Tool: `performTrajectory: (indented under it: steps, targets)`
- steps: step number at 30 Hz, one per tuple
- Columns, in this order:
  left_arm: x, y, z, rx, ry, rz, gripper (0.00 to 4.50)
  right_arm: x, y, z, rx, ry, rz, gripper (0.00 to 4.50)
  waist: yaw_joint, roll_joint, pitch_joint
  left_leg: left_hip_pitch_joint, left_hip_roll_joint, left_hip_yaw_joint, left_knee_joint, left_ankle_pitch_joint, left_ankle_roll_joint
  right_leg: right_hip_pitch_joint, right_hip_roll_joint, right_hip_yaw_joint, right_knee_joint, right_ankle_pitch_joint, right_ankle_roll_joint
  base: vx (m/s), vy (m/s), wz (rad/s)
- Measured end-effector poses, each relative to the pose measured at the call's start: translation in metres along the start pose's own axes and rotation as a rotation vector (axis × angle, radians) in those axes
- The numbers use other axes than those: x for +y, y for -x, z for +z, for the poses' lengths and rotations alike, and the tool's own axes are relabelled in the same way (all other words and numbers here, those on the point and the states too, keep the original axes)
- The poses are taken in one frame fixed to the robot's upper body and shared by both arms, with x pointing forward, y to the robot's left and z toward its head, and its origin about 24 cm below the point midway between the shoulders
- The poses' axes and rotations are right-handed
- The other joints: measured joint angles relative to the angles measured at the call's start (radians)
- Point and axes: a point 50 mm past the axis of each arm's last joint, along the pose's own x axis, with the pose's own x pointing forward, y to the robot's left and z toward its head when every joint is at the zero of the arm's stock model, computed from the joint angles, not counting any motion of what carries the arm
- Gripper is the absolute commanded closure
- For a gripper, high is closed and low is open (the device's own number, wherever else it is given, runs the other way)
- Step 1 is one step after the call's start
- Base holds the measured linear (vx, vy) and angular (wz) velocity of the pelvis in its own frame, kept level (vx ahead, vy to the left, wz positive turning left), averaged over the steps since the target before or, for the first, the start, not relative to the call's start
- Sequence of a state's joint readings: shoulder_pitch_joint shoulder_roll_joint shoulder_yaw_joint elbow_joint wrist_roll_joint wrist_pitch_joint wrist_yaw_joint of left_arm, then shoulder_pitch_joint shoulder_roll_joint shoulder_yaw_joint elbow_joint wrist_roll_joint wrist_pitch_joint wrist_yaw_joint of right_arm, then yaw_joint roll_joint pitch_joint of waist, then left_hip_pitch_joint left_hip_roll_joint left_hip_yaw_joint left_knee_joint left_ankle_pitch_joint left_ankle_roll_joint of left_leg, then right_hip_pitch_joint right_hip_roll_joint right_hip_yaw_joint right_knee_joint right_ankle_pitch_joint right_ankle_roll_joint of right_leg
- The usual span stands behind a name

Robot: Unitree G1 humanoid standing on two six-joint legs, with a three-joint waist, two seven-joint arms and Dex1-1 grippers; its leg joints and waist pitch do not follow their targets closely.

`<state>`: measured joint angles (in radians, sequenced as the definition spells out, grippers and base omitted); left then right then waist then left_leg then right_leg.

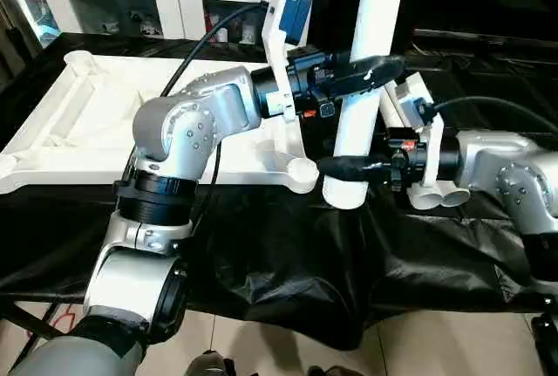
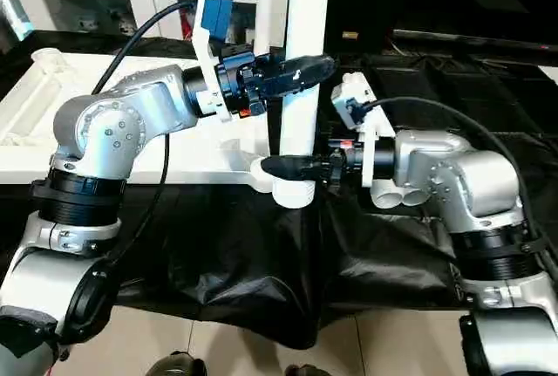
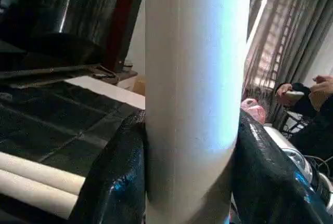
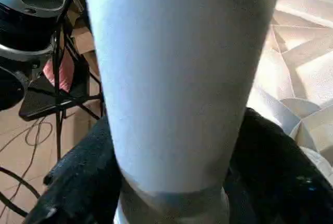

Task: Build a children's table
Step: Pick table leg

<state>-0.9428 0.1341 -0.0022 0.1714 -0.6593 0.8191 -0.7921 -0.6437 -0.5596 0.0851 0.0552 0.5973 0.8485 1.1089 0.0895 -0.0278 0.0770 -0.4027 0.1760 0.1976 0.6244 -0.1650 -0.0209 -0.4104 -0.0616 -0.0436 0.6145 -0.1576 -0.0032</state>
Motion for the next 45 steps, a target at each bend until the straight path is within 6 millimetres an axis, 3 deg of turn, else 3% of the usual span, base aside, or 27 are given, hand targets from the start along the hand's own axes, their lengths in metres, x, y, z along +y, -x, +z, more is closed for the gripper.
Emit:
performTrajectory:
  steps: [6,8,11,12,18,23,29,32,35,40,45]
  targets:
    - [0.001,0.001,0.0,0.002,0.001,0.004,2.65,0.002,-0.002,-0.001,-0.004,0.0,0.009,2.18,0.0,0.0,0.0,0.0,0.0,0.0,0.0,0.0,0.0,0.0,0.0,0.0,0.0,0.0,0.0,0.0,0.0,0.0]
    - [0.001,0.001,-0.001,0.005,-0.001,0.009,2.09,0.001,-0.003,-0.002,-0.006,-0.003,0.007,2.49,0.0,0.001,-0.001,0.0,0.0,0.0,0.0,0.0,0.0,0.0,0.0,0.0,0.0,0.0,0.0,0.0,0.0,0.0]
    - [0.001,0.001,-0.003,0.011,0.016,0.014,1.87,0.001,-0.006,-0.003,-0.015,-0.008,0.001,2.52,0.0,0.001,-0.001,0.0,0.0,0.0,0.0,0.0,0.0,0.0,0.0,0.0,0.0,0.0,0.0,0.0,0.0,0.0]
    - [0.001,0.002,-0.003,0.01,0.025,0.013,1.61,0.001,-0.008,-0.005,-0.021,-0.011,-0.001,2.56,0.0,0.002,-0.001,0.0,0.0,0.0,0.0,0.0,0.0,0.0,0.0,0.0,0.0,0.0,0.0,0.0,0.0,0.0]
    - [0.003,0.004,-0.01,-0.054,0.033,0.031,1.34,0.002,-0.016,-0.012,-0.119,-0.03,-0.013,2.56,0.001,0.002,-0.001,0.0,0.0,0.0,0.0,0.0,0.0,0.001,0.0,0.0,0.0,0.0,0.0,0.0,0.0,0.0]
    - [0.009,0.018,-0.012,-0.181,0.082,0.079,1.34,0.004,-0.017,-0.026,-0.16,-0.071,-0.04,2.56,0.002,0.004,-0.001,0.001,0.0,-0.001,0.0,0.0,0.0,0.001,0.0,0.0,0.0,0.0,0.0,0.0,0.0,0.0]
    - [0.014,0.027,-0.005,-0.269,0.085,0.107,1.34,0.0,0.012,-0.014,-0.281,-0.013,-0.194,2.56,0.001,0.033,-0.005,0.002,-0.001,-0.001,0.0,0.0,0.0,0.006,-0.001,0.0,-0.004,0.001,-0.001,0.0,0.0,0.0]
    - [0.03,0.036,-0.008,-0.206,-0.03,0.292,1.34,-0.007,0.027,-0.013,-0.318,0.015,-0.341,2.56,-0.003,0.046,-0.008,0.003,-0.001,-0.002,0.0,0.0,0.0,0.006,0.0,-0.001,-0.004,-0.002,0.004,0.0,0.0,0.0]
    - [0.046,0.051,-0.025,-0.112,-0.134,0.501,1.34,-0.015,0.035,-0.017,-0.325,0.05,-0.543,2.56,-0.016,0.057,-0.015,0.006,-0.001,-0.002,0.0,0.0,0.0,0.007,0.0,-0.001,-0.003,-0.003,0.005,0.0,0.0,0.0]
    - [0.062,0.084,-0.055,0.008,-0.271,0.828,1.34,-0.024,0.036,-0.049,-0.248,0.0,-0.807,2.56,-0.041,0.063,-0.015,0.004,0.0,-0.005,-0.003,0.0,-0.001,0.005,0.001,-0.002,-0.004,-0.003,0.006,0.0,0.0,0.0]
    - [0.05,0.126,-0.069,-0.043,-0.354,1.097,1.34,-0.019,0.022,-0.066,-0.275,-0.014,-0.97,2.56,-0.062,0.061,-0.016,0.003,0.0,-0.004,-0.005,0.0,-0.001,0.003,0.001,-0.002,-0.004,-0.003,0.004,0.0,0.0,0.0]
